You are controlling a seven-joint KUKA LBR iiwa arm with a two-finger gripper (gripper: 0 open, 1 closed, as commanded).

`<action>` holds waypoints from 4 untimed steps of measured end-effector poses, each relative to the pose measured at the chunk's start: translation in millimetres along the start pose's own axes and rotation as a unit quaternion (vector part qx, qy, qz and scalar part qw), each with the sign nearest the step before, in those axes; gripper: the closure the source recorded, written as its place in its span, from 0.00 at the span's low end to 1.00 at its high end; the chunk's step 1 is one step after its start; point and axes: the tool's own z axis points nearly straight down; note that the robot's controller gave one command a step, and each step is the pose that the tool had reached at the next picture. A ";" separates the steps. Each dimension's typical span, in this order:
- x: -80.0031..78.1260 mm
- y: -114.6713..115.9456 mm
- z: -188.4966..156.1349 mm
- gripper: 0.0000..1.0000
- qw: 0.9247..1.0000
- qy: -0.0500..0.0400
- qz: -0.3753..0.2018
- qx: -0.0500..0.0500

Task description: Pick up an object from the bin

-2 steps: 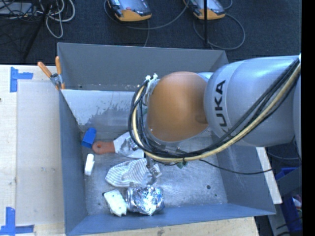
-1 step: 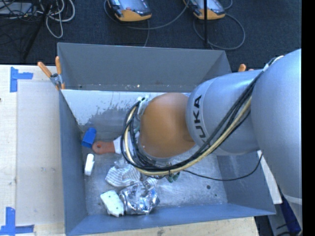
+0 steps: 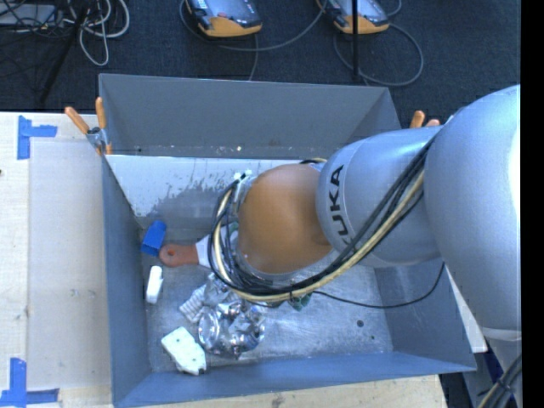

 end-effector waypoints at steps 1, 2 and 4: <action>0.0 0.0 0.0 1.00 1.000 0.000 0.000 0.000; 0.0 0.0 0.0 1.00 1.000 0.000 0.000 0.000; -8.0 -13.6 -0.4 0.00 1.000 -0.004 0.014 0.001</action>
Offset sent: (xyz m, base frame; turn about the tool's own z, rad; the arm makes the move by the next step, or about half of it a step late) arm -0.0019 -0.0060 0.0749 0.0041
